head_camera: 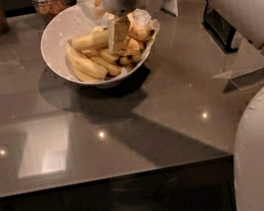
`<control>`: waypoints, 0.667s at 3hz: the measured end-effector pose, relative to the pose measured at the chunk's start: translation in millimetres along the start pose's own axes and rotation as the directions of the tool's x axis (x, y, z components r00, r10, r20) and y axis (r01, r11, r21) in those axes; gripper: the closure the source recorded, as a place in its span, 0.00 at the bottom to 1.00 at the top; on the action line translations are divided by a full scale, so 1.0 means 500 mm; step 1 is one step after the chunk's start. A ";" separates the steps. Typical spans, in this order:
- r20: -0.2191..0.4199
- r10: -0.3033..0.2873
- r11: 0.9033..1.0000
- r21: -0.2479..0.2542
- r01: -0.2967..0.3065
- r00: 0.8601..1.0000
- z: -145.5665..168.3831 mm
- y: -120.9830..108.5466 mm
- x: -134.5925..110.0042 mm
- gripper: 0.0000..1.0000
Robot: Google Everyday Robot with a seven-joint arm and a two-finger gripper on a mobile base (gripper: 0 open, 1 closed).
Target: Pick banana from white bowl
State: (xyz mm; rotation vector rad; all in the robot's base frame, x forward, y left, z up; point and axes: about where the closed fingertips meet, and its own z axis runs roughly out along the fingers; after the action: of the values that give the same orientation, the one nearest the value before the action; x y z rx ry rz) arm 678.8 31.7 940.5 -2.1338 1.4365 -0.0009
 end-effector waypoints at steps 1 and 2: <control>-0.059 -0.006 1.000 0.003 0.006 0.998 0.012 -0.009 0.023 0.35; -0.059 -0.006 1.000 0.003 0.006 0.998 0.007 -0.010 0.021 0.54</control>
Offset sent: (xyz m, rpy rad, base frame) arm 0.0215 -0.0338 -0.0034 -0.1610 -0.0657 -0.0803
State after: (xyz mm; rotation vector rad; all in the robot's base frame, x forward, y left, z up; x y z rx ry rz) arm 688.6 25.9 936.6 -2.1523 1.4625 -0.0692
